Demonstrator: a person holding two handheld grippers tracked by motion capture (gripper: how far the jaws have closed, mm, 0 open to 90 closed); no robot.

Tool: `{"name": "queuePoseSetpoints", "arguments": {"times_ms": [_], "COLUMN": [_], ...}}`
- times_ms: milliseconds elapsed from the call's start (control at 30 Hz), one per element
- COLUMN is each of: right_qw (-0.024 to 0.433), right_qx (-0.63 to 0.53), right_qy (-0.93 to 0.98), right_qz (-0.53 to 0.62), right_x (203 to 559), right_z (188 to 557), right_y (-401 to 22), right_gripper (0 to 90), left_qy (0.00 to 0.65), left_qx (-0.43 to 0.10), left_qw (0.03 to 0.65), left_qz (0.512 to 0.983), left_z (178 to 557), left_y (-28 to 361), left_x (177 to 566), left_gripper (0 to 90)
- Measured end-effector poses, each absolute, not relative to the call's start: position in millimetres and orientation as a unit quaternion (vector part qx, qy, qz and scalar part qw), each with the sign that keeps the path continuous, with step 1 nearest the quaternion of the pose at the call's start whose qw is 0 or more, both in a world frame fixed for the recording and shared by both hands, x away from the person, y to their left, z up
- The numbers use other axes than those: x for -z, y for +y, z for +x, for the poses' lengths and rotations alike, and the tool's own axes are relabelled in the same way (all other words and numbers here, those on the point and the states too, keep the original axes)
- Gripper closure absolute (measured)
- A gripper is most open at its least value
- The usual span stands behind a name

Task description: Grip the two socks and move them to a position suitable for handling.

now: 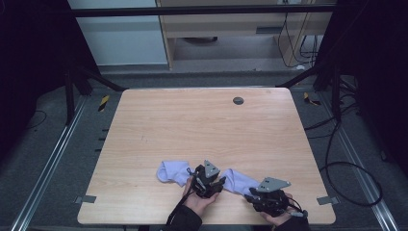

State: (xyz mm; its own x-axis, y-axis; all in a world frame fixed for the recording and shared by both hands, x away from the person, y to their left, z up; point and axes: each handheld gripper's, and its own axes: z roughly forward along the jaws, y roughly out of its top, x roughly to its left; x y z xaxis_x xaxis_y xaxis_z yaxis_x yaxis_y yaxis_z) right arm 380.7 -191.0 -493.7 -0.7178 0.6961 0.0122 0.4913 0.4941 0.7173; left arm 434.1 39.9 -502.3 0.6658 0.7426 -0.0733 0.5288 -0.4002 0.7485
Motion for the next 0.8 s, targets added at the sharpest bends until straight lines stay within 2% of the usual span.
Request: {"name": "queuePoseSetpoints", "arguments": {"times_ms": [300, 467, 633, 800], "right_qw": [0.133, 0.145, 0.137, 0.144], "right_qx": [-0.352, -0.34, -0.35, -0.41], "right_qy": [0.858, 0.861, 0.856, 0.825], "right_qz": [0.348, 0.35, 0.355, 0.361], "right_x": [497.9, 496.9, 493.9, 479.0], "right_z": [382.8, 383.5, 383.7, 381.3], "right_y": [-189.9, -188.4, -188.3, -195.4], "right_gripper": [71.5, 82.5, 84.5, 84.5], "left_qy": [0.385, 0.385, 0.384, 0.381], "left_qx": [-0.138, -0.135, -0.131, -0.127], "left_qw": [0.389, 0.391, 0.394, 0.398], "left_qz": [0.825, 0.825, 0.825, 0.825], "left_z": [432.9, 432.0, 432.5, 432.8], "left_y": [37.9, 36.6, 37.4, 38.2], "left_x": [503.8, 504.0, 503.8, 503.4], "left_gripper": [77.9, 86.4, 87.9, 88.1]}}
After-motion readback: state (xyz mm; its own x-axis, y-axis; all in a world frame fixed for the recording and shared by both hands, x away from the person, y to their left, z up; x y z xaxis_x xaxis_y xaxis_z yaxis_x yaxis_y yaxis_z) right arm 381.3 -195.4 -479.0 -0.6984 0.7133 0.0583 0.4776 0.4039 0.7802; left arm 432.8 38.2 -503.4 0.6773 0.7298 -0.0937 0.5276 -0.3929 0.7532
